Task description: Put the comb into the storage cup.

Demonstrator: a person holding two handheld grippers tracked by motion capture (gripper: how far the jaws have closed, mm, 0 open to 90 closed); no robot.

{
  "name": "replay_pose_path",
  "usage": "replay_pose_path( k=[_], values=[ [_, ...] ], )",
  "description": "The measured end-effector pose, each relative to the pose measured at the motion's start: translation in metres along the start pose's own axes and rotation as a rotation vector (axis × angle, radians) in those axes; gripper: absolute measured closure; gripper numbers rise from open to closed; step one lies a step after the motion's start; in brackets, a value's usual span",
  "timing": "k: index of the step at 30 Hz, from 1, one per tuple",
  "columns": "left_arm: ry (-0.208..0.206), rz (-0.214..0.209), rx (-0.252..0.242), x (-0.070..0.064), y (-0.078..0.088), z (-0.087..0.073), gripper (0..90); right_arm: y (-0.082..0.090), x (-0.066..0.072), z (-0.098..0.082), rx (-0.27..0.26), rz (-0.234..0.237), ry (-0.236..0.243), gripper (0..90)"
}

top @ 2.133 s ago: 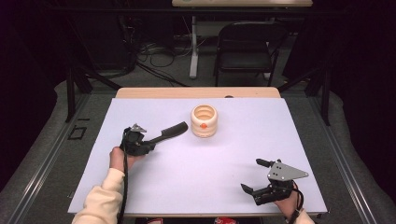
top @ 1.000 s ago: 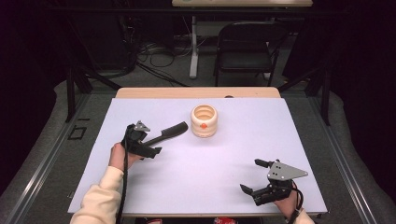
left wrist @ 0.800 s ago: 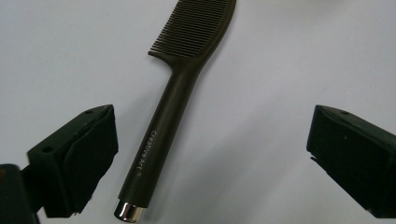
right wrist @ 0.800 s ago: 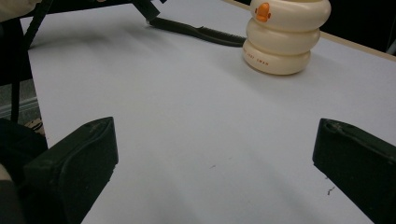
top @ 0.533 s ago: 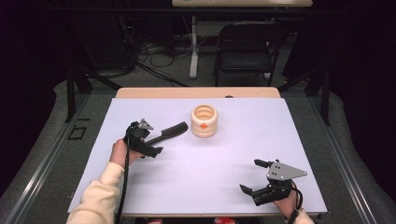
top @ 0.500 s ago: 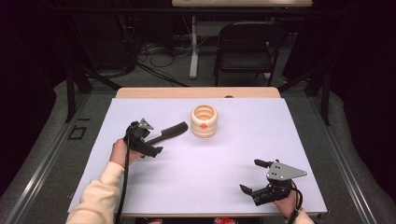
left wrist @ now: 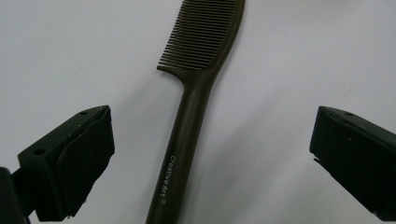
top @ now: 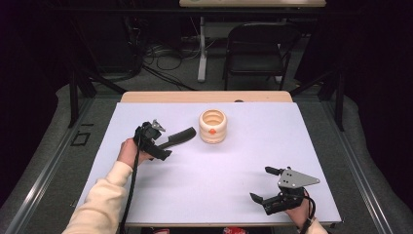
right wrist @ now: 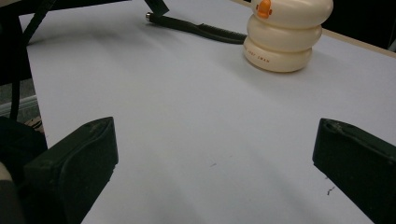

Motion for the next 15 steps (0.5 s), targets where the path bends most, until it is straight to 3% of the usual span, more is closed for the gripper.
replay_pose_path(
  k=[5, 7, 12, 15],
  values=[
    [-0.032, -0.015, 0.034, -0.001, -0.002, 0.003, 4.9, 0.0, 0.001, 0.0, 0.002, 0.005, -0.002, 0.0],
    [-0.047, -0.004, 0.046, 0.001, -0.004, 0.004, 9.9, 0.0, 0.001, 0.0, 0.002, 0.005, -0.002, 0.0],
    [-0.06, 0.009, 0.135, 0.007, -0.01, 0.001, 26.3, -0.001, 0.001, -0.001, 0.009, 0.012, -0.004, 0.0],
    [-0.073, 0.009, 0.163, 0.009, -0.013, 0.002, 30.6, -0.001, 0.001, -0.001, 0.009, 0.014, -0.004, 0.0]
  ],
)
Point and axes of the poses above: each handheld gripper's, and its own axes: y roughly backward along the jaws, z roughly out of its top, x roughly to its left, the point moved 10 cm from there along -y, roughly forward along the jaws, and after that the axes turned 4 degrees about z, right-handed, at the moved point
